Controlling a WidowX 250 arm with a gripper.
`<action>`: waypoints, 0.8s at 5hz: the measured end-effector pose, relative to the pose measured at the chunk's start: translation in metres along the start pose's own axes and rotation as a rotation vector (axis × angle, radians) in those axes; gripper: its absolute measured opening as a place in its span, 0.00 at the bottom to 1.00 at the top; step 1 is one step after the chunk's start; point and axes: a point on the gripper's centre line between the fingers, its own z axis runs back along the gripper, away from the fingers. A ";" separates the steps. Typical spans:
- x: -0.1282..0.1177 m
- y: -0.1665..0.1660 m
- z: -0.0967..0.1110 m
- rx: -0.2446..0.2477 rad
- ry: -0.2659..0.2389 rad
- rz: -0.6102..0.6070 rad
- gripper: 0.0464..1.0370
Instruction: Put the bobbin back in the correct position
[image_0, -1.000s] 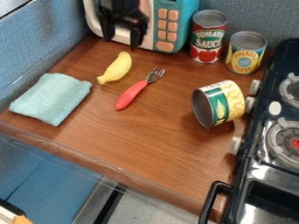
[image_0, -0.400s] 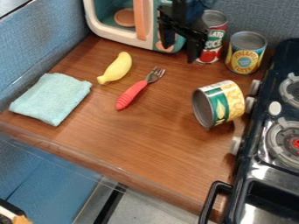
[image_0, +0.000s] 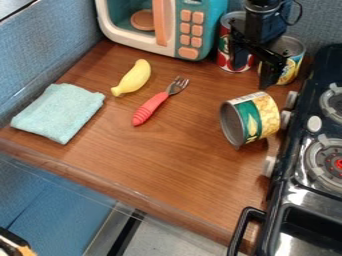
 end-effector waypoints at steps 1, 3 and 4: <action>0.003 -0.006 0.001 -0.006 -0.007 -0.018 0.96; 0.006 -0.013 0.000 -0.018 -0.012 -0.021 0.96; 0.002 -0.014 -0.012 -0.030 0.024 -0.012 0.96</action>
